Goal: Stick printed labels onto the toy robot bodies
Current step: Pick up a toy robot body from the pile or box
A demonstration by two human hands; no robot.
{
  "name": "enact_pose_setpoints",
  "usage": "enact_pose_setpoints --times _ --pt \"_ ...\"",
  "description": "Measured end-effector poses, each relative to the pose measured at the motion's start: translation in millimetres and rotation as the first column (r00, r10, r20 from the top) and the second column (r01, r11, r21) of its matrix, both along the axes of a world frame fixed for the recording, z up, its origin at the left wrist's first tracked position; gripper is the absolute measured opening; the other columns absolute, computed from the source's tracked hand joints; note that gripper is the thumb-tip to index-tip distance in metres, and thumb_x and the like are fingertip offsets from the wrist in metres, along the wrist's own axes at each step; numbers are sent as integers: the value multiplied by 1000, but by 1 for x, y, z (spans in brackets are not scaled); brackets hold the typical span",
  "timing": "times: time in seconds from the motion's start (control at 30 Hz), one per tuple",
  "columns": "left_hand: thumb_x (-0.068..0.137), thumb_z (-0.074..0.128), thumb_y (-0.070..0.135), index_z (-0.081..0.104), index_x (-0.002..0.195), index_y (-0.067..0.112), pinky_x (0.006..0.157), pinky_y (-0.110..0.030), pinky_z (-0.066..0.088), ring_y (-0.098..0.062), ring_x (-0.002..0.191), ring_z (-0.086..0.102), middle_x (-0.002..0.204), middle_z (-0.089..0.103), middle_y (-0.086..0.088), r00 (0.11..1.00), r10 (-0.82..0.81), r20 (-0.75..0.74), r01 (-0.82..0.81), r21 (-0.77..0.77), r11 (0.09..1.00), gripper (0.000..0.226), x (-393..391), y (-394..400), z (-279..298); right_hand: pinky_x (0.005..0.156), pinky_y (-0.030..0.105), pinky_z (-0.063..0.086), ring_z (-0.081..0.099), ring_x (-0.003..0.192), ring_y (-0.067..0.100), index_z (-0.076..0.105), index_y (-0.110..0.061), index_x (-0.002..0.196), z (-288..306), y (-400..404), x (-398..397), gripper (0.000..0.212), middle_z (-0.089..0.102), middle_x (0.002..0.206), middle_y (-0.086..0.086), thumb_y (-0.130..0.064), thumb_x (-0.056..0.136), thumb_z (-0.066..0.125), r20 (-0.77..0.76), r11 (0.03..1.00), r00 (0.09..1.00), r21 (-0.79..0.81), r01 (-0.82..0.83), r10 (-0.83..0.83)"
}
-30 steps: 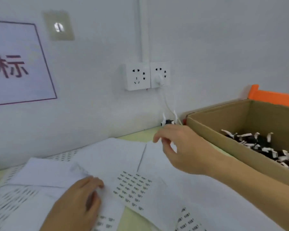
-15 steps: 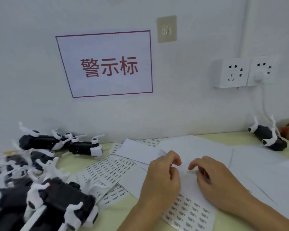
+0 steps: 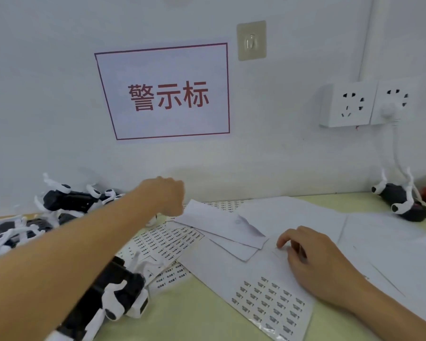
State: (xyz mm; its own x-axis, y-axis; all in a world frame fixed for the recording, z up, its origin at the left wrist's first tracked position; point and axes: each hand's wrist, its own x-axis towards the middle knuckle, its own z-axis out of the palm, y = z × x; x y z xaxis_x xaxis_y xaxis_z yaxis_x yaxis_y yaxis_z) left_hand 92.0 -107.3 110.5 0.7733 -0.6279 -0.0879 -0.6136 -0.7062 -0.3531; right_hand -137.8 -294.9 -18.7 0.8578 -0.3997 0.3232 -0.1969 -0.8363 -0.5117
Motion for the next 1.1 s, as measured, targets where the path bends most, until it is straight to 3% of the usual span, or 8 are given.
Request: enact_pose_setpoints --times 0.1,0.2,0.37,0.6,0.73,0.83,0.93,1.1 --pt "86 63 17 59 104 13 80 -30 52 -18 82 57 82 55 4 989 134 59 -142 171 975 19 34 30 -3 66 19 40 51 80 2 59 -40 87 0 -1 0 27 54 79 -10 -16 95 50 15 1000 1000 29 4 -4" --pt "87 68 18 59 117 17 86 -28 51 -17 91 56 101 59 2 984 167 55 -176 260 949 32 63 55 -7 66 19 39 51 79 2 58 -41 87 -1 -2 1 26 53 80 -11 -18 95 50 2 1000 1000 31 2 -2" --pt "92 64 26 45 138 36 95 -34 42 -18 110 36 119 47 4 998 53 -19 -50 109 993 51 86 76 -13 65 19 39 50 80 0 58 -40 87 -1 -1 1 25 51 79 -11 -19 95 49 1 1000 1000 30 3 -3" --pt "93 66 45 55 122 28 83 -27 35 -11 102 42 112 47 12 996 -35 -85 37 25 999 35 83 69 -12 66 20 41 51 82 0 58 -42 85 0 -1 1 26 53 80 -11 -19 95 49 -6 999 1000 33 8 -7" --pt "92 69 39 57 105 20 77 -25 45 -16 93 57 106 59 3 977 -105 -188 52 -266 963 27 71 52 1 65 20 39 51 80 -1 58 -42 84 -1 -2 1 27 53 79 -11 -19 94 49 -7 999 1000 38 13 -13" --pt "85 79 34 59 96 22 64 -17 42 -8 81 61 94 65 7 954 -172 -246 -8 -593 805 26 48 31 14 65 19 39 51 82 -1 58 -41 84 -1 -2 1 26 53 79 -11 -19 94 50 -9 999 1000 39 8 -8" --pt "77 87 27 65 95 18 60 -21 46 -11 80 66 92 70 2 906 -218 -364 -219 -841 494 30 16 4 17 66 19 40 51 80 0 58 -42 84 -1 -2 1 27 54 79 -10 -18 94 51 -4 999 1000 48 6 -6" --pt "81 82 32 57 88 18 52 -23 40 -16 76 63 100 66 -6 857 -299 -420 -441 -897 -2 29 -52 -43 -7 61 16 43 52 66 4 62 -40 90 0 -1 -2 32 59 75 -8 -9 93 56 96 986 995 165 -7 -9"
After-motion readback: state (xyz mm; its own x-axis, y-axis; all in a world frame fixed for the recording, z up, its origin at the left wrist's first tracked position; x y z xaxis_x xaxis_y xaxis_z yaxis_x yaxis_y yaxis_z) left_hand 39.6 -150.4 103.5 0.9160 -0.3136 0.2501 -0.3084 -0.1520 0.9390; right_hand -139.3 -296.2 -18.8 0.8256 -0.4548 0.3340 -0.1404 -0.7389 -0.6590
